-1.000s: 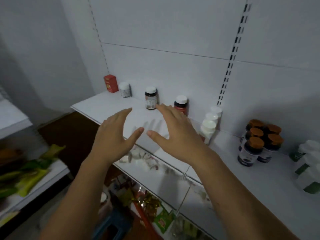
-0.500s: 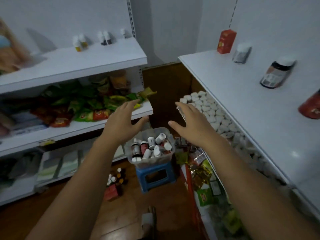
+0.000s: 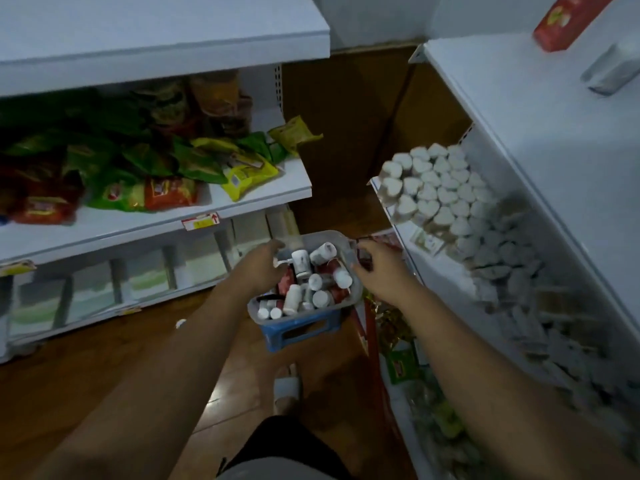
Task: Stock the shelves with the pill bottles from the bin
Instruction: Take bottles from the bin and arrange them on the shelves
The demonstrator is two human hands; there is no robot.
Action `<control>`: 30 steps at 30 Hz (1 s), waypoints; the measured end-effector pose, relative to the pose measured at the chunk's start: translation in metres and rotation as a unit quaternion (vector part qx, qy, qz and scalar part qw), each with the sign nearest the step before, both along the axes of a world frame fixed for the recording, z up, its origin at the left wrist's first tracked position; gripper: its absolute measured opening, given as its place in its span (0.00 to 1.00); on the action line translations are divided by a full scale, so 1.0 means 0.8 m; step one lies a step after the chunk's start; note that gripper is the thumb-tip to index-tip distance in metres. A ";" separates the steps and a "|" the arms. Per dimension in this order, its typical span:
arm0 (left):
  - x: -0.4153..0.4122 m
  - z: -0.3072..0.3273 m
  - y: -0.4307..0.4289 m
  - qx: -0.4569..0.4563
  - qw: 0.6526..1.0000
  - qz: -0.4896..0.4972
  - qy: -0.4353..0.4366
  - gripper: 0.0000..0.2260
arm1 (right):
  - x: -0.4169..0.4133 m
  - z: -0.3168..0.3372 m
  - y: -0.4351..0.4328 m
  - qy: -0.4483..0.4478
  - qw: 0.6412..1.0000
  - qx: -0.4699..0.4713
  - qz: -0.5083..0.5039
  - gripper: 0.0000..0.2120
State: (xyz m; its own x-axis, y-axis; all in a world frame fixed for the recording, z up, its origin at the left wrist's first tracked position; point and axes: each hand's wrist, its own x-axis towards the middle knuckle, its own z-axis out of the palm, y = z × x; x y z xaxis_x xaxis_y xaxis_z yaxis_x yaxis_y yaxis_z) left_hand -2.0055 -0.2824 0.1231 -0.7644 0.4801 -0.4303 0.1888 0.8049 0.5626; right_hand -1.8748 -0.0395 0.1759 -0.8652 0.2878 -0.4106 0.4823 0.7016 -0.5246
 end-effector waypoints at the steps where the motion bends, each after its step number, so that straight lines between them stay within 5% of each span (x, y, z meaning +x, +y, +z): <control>1: -0.009 -0.021 0.002 -0.012 1.000 -0.003 -0.015 0.23 | -0.008 -0.020 0.002 -0.019 1.000 -0.010 -0.002 0.27; 7: -0.059 -0.161 0.015 -0.155 0.970 -0.188 0.025 0.11 | -0.049 -0.136 0.008 -0.103 0.994 0.008 0.029 0.27; 11: -0.080 -0.207 0.044 -0.162 0.939 -0.291 0.083 0.26 | -0.086 -0.217 0.007 -0.137 0.983 0.054 0.114 0.27; 13: -0.097 -0.243 0.052 -0.179 0.912 -0.351 0.118 0.25 | -0.099 -0.252 0.005 -0.135 0.972 0.095 0.165 0.27; 18: -0.118 -0.286 0.069 -0.263 0.816 -0.482 0.179 0.20 | -0.110 -0.302 0.001 -0.133 0.893 0.304 0.303 0.24; 22: -0.123 -0.293 0.076 -0.282 0.790 -0.509 0.194 0.22 | -0.115 -0.317 0.005 -0.140 0.870 0.345 0.322 0.21; 27: -0.125 -0.258 0.083 -0.294 0.774 -0.526 0.194 0.27 | -0.117 -0.295 0.008 -0.129 0.897 0.309 0.289 0.21; 30: -0.134 -0.208 0.084 -0.256 0.835 -0.474 0.115 0.26 | -0.112 -0.263 0.016 -0.083 0.965 0.174 0.180 0.22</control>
